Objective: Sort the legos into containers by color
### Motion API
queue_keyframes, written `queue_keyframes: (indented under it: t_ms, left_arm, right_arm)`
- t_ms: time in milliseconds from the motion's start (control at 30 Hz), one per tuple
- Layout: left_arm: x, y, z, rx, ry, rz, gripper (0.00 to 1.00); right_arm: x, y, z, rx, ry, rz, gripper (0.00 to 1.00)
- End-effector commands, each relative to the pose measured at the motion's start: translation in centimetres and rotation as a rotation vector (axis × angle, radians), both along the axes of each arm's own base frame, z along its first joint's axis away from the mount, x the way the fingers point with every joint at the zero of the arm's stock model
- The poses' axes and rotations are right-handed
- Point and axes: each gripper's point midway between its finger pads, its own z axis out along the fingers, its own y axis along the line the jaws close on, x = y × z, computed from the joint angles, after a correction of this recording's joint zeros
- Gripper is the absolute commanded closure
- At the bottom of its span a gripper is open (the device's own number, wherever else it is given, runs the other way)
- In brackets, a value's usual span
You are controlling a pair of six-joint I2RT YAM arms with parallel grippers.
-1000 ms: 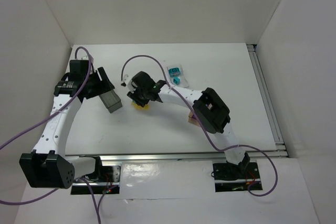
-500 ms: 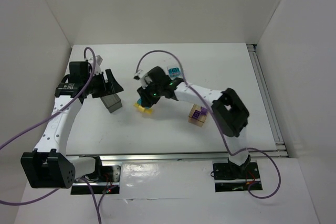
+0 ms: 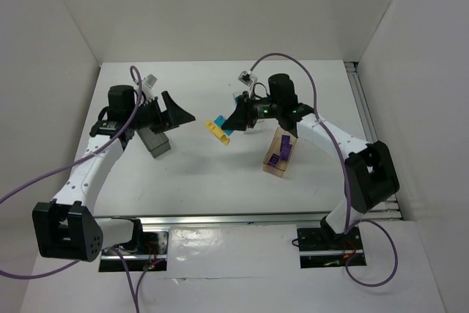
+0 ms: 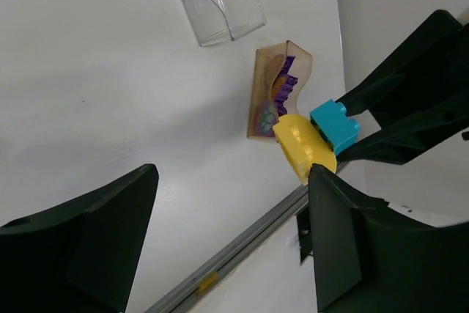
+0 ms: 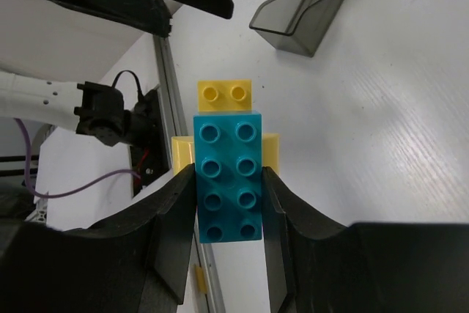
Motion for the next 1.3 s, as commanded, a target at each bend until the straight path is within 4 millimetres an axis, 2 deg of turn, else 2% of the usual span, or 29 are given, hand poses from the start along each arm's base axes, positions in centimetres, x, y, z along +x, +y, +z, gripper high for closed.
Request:
queue_keyframes:
  t_ms: [0,67,133,200,333,367,400,467,500,667,733,833,1133,1267]
  left_arm:
    - [1.9,-1.0,1.4,-0.098,0.050,0.081,0.14]
    - [2.7,-2.1,1.4,-0.080,0.082,0.067,0.17]
    - [2.9,-1.9,0.3,-0.045,0.148,0.100,0.24]
    - [2.9,-2.7,-0.8,-0.022,0.191,0.078,0.29]
    - [2.9,-3.6,-0.8,-0.055,0.203,0.051,0.30]
    - [3.1,-3.6,-0.6,-0.057,0.191,0.050,0.30]
    - [3.0,-4.1,-1.0,-0.054,0.203,0.037,0.30]
    - [2.8,-4.7,-1.4,-0.061,0.221,0.012,0.31]
    - [2.9,-4.7,-1.8,-0.059,0.232,0.012,0.36]
    - [2.1,-5.0,-2.6,-0.078,0.263,-0.008,0.46]
    - [2.0,-5.2,-2.2,-0.095,0.252,-0.018,0.49]
    - [1.4,-5.9,-2.5,-0.096,0.264,-0.045,0.50]
    - [1.1,-6.9,-3.6,-0.095,0.293,-0.055,0.54]
    - [1.3,-7.0,-4.0,-0.101,0.294,-0.051,0.66]
  right_arm:
    - [-0.6,0.2,2.7,0.042,-0.061,0.022,0.90]
    - [-0.5,0.2,2.4,0.016,-0.069,0.013,0.90]
    - [-0.3,0.8,2.7,-0.006,-0.105,-0.004,0.90]
    - [0.0,0.9,2.3,-0.048,-0.112,-0.038,0.90]
    - [-0.1,1.4,2.3,-0.110,-0.157,-0.053,0.90]
    - [-0.2,1.7,1.7,-0.125,-0.144,-0.050,0.90]
    - [0.1,1.7,2.0,-0.127,-0.165,-0.055,0.90]
    - [0.1,1.9,1.3,-0.149,-0.163,-0.061,0.90]
    - [-0.2,2.1,1.1,-0.158,-0.157,-0.058,0.90]
    - [0.4,2.0,1.0,-0.184,-0.186,-0.089,0.90]
    - [0.6,1.9,0.3,-0.204,-0.180,-0.094,0.90]
    - [0.5,2.1,0.2,-0.211,-0.193,-0.091,0.90]
    - [0.6,2.5,0.1,-0.235,-0.204,-0.105,0.90]
    - [0.7,2.5,-0.3,-0.241,-0.197,-0.103,0.90]
